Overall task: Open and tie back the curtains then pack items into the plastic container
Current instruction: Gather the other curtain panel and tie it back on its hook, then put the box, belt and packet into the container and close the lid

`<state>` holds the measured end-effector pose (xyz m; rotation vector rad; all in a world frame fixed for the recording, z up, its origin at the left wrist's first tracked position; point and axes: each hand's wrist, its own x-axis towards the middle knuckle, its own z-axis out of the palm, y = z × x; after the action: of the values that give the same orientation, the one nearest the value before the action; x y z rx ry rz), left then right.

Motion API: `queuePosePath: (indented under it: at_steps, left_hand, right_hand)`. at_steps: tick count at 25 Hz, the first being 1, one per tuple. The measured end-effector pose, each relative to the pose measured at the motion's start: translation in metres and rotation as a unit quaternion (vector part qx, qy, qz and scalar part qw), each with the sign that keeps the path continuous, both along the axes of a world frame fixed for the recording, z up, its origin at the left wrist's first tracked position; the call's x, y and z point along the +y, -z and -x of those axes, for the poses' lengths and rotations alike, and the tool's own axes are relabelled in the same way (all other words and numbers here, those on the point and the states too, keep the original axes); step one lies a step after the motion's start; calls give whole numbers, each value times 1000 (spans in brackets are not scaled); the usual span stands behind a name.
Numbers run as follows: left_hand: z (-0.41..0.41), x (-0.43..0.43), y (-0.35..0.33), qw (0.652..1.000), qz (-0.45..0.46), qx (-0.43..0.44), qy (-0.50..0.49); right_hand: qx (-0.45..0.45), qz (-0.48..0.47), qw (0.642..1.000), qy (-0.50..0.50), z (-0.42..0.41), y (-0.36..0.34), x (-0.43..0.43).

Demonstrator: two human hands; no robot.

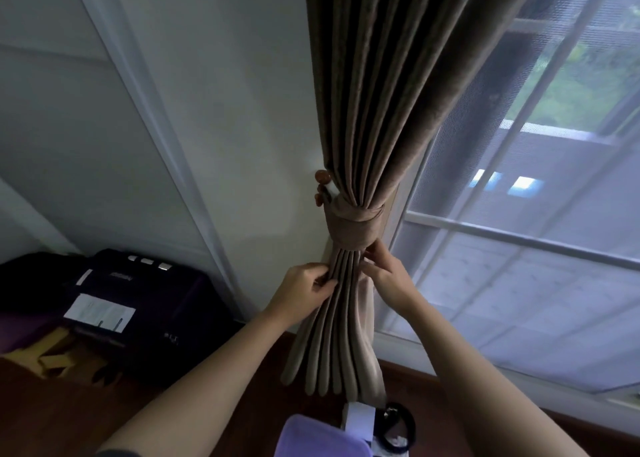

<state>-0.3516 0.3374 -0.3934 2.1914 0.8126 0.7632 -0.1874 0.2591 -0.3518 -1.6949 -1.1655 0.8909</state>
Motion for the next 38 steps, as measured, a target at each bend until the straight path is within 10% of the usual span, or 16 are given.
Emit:
queuePosePath:
  at_steps: [9,19,26,38]
  left_hand:
    - [-6,10,10,991,-1,128,-23]
    - [11,-13,23,979,-154,131,-36]
    - [1,-2,15,986,-56,150,-53]
    - [7,-6,18,965,-29,262,-9]
  right_hand:
    - [-184,-31,980,71,14,12,-13]
    - [-141,54,988,-34,3,0,9]
    - [-336,47,940,21,-2,52,-30]
    - [-391,280,871,102,11,56,-21]
